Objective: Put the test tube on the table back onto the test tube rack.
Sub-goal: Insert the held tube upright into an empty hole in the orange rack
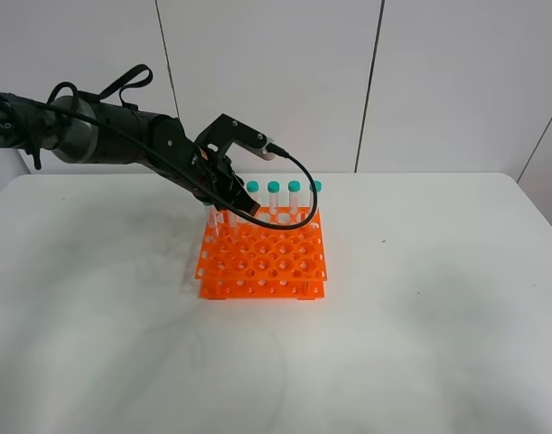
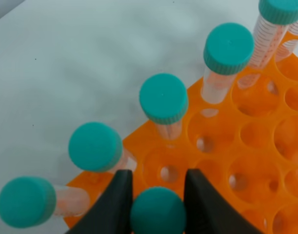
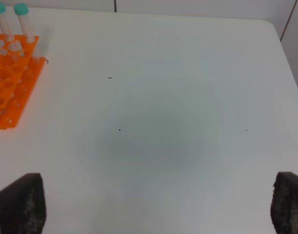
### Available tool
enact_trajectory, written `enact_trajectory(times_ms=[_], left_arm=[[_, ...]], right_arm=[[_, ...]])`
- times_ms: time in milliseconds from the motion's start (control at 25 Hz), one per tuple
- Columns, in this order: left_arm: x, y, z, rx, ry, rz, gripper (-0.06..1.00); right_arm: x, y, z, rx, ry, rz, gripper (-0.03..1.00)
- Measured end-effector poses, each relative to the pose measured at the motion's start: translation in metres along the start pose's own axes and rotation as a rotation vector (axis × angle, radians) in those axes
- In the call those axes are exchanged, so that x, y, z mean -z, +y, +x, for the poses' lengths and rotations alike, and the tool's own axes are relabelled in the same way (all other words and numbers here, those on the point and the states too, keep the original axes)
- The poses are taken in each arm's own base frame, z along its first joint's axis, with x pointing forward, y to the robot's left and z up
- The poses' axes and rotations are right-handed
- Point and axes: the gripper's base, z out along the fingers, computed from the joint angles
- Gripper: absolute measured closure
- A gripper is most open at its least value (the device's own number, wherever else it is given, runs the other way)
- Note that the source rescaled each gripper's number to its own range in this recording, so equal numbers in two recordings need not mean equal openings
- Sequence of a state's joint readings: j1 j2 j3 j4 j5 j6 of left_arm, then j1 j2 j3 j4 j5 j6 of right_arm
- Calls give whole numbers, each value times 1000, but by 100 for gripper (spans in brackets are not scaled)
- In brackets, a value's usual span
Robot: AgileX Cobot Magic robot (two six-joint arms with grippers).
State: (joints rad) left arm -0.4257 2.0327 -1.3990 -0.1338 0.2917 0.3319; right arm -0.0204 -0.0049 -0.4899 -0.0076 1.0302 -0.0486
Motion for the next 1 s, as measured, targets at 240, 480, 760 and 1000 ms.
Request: enact_trajectory(times_ms=[240,480,760,1000], left_arm=[[-2,0,5,6,-15,-8,94],[-2,0,5,6,-16,-8,94],[-3,-1,6,7,-12,-7,64],[-3,-1,6,10,-13,-6,41]], right_arm=[[0,0,0,0,0,0,-3],[0,0,0,0,0,0,-3],[0,0,0,0,0,0,-3],[0,0,0,0,0,0,-3]])
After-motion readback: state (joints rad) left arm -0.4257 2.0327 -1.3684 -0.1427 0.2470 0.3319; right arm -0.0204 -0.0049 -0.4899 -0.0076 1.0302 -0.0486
